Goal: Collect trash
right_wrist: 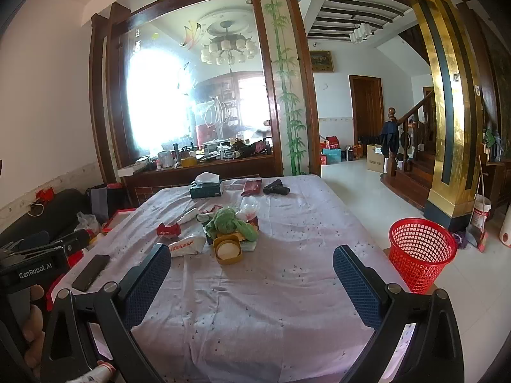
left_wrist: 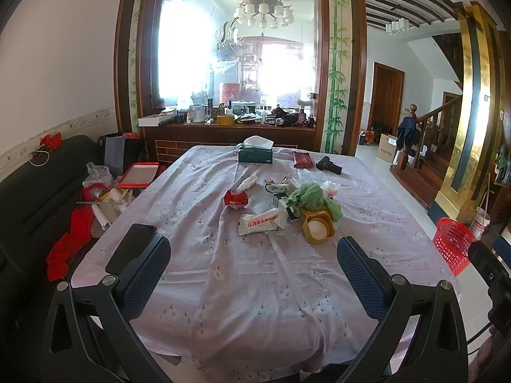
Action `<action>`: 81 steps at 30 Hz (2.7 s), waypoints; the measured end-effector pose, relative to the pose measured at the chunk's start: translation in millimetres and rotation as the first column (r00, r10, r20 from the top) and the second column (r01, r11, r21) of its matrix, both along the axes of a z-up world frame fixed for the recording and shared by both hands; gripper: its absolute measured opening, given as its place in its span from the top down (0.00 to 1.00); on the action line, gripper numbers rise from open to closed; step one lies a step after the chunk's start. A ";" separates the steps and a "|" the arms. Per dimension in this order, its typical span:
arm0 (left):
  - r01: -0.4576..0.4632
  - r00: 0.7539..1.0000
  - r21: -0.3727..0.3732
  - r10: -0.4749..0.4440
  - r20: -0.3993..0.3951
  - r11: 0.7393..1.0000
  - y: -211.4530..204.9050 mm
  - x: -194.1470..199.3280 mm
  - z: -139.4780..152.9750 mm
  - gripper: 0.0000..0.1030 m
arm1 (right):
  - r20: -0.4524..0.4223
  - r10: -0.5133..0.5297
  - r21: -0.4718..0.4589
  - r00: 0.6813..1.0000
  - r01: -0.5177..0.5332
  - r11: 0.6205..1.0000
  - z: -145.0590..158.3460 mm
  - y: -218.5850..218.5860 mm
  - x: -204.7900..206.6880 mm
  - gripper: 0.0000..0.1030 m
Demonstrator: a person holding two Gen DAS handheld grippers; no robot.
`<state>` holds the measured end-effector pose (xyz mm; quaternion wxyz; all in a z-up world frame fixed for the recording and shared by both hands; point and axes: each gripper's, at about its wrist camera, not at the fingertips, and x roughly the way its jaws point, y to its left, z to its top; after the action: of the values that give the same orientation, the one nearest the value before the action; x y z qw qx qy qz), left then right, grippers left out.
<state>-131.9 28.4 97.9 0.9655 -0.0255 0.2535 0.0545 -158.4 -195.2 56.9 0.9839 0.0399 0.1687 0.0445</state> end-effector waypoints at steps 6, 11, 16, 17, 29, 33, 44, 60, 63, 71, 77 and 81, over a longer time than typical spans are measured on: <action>-0.001 1.000 -0.001 0.001 0.001 1.000 -0.5 0.4 -1.2 0.00 | 0.004 0.003 -0.012 1.000 -0.003 1.000 1.9 0.6 -1.0 0.00; 0.001 1.000 -0.001 -0.001 0.000 1.000 -0.5 0.5 -2.3 0.00 | 0.007 0.004 -0.017 1.000 -0.004 1.000 2.1 0.9 -1.2 0.00; 0.000 1.000 -0.002 0.000 0.002 1.000 -0.4 0.0 -2.9 0.00 | 0.011 0.003 -0.001 1.000 -0.003 1.000 2.6 0.1 -1.7 0.00; -0.001 1.000 -0.001 0.001 0.002 1.000 -0.4 0.0 -2.8 0.00 | 0.009 0.003 -0.005 1.000 -0.003 1.000 3.4 0.1 -1.2 0.00; -0.003 1.000 -0.002 0.003 0.001 1.000 -0.3 0.1 -5.2 0.00 | -0.004 0.011 -0.016 1.000 -0.011 1.000 6.8 0.9 0.9 0.00; -0.004 1.000 -0.004 0.004 -0.007 1.000 -1.9 4.8 -2.2 0.00 | 0.018 0.005 0.002 1.000 -0.005 1.000 6.1 1.7 0.5 0.00; -0.022 0.998 -0.036 0.019 -0.065 0.999 24.5 30.1 -14.8 0.00 | -0.012 0.026 0.033 1.000 -0.026 0.999 -2.6 10.4 19.9 0.00; -0.001 0.986 -0.035 -0.004 -0.165 0.999 45.6 100.3 -59.2 0.00 | -0.164 0.118 0.014 0.979 -0.118 0.993 -50.6 40.0 109.7 0.02; -0.011 0.989 -0.014 0.009 -0.150 1.000 44.1 105.9 -58.2 0.00 | -0.184 0.122 0.021 0.975 -0.120 0.993 -57.1 43.7 125.2 0.04; -0.013 0.987 0.013 0.015 -0.157 1.000 47.3 133.9 -60.8 0.00 | -0.246 0.151 0.037 0.957 -0.146 0.989 -69.9 52.7 164.6 0.05; 0.036 0.983 0.005 -0.035 -0.181 0.999 56.4 171.0 -73.5 0.00 | -0.293 0.165 0.050 0.942 -0.157 0.986 -85.2 59.7 198.5 0.07; 0.103 0.969 0.009 -0.098 -0.226 0.995 54.7 208.3 -91.8 0.00 | -0.347 0.177 0.075 0.921 -0.161 0.984 -101.0 64.5 227.4 0.08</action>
<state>76.4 83.1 6.1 0.9323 0.0037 0.3616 0.0107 69.0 -130.7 -44.1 0.9290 0.0544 0.3439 0.1251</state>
